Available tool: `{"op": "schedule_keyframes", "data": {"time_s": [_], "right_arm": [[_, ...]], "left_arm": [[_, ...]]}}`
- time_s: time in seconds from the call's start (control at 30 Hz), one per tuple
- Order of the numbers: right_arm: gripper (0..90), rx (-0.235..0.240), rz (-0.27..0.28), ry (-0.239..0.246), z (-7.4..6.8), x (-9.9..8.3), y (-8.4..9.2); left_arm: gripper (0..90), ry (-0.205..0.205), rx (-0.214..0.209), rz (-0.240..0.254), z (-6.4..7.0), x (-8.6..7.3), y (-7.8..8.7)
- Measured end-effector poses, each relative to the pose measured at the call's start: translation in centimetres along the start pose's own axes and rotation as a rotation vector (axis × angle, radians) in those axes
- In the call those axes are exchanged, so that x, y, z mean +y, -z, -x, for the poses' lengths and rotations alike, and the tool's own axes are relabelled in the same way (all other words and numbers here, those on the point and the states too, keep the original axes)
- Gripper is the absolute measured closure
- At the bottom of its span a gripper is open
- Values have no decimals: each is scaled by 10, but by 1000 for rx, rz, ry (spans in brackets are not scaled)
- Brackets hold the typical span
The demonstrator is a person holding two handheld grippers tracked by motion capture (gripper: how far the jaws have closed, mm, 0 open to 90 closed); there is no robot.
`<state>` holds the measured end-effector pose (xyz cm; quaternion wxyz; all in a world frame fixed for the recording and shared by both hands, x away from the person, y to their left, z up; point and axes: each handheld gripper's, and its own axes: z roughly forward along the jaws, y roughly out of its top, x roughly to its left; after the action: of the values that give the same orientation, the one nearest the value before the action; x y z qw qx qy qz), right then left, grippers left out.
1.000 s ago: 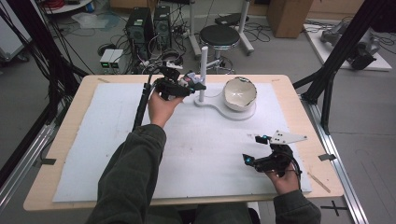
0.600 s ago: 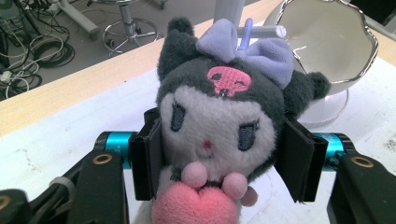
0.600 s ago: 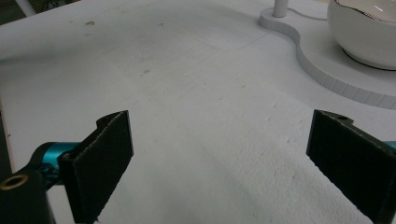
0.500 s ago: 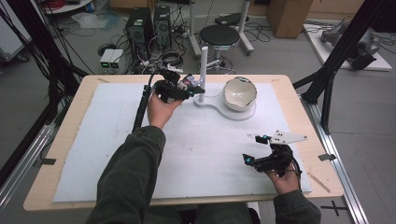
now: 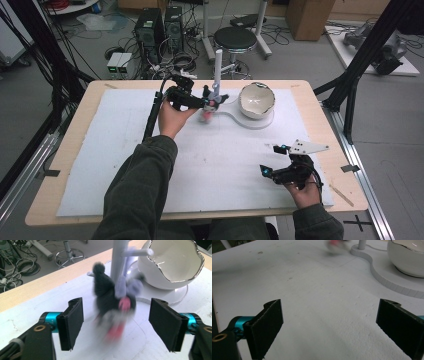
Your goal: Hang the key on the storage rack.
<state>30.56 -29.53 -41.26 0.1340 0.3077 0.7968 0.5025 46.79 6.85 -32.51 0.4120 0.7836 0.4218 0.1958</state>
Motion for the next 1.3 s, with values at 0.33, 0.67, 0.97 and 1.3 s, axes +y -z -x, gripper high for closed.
{"op": "schedule_keyframes", "data": {"time_s": [0.33, 0.67, 0.97, 1.3], "right_arm": [[62, 2, -1, 0, -1, 0, 0], [62, -4, 0, 1, 0, 0, 1], [62, -15, 0, -2, 1, 0, 1], [62, -22, 0, 0, 0, 0, 2]], "left_arm": [[275, -21, -6, 11, 1, 0, 5], [276, -57, -17, 23, 5, 0, 12], [275, -65, -27, 42, 6, -6, 23], [270, -88, -46, 57, 9, -8, 34]]}}
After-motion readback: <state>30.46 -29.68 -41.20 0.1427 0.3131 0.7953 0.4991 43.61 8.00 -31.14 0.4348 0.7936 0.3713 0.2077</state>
